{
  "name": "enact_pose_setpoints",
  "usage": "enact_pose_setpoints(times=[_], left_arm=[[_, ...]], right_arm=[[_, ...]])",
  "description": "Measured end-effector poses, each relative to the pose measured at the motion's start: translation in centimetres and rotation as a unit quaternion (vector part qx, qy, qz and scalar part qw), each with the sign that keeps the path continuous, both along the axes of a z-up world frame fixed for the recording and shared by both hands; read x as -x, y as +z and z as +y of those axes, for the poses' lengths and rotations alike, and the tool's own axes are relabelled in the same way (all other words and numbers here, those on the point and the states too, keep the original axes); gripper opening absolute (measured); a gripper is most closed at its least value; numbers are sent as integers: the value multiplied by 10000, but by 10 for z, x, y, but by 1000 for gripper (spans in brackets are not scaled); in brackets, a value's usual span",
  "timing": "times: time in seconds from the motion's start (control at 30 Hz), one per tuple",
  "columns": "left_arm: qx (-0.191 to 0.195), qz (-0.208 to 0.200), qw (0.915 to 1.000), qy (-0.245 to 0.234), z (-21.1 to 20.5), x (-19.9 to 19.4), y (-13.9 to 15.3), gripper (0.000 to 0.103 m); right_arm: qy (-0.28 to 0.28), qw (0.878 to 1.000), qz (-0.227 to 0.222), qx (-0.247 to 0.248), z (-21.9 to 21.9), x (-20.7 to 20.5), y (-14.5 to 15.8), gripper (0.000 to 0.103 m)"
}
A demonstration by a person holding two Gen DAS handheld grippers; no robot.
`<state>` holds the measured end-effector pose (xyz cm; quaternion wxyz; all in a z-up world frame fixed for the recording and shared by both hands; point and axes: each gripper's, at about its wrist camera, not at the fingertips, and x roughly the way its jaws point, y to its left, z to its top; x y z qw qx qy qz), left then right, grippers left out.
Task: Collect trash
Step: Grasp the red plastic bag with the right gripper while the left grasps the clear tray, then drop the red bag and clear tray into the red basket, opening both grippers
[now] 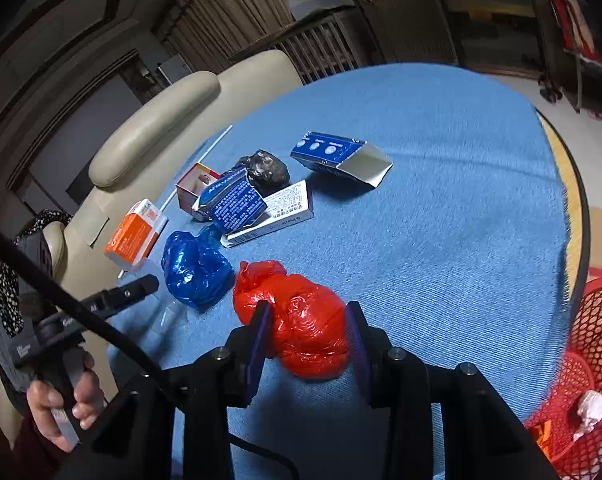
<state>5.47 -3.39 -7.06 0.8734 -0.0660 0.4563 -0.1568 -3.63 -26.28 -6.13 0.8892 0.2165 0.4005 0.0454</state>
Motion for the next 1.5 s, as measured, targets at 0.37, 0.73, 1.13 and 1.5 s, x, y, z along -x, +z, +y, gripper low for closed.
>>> enact_pose_setpoints(times=[0.37, 0.73, 1.13, 1.5], left_arm=[[-219, -896, 9931, -728, -24, 60, 41, 61], [-76, -811, 9632, -2560, -137, 103, 59, 61], [-478, -369, 9074, -4159, -282, 151, 38, 63], [-727, -136, 8916, -4468, -327, 167, 23, 66]], right_arm=[[-289, 9988, -391, 80, -27, 51, 13, 40], [-1192, 9914, -536, 24, -97, 126, 19, 40], [-2632, 9638, -325, -279, -203, 222, -4, 41], [-3162, 9442, -287, -882, -239, 254, -19, 57]])
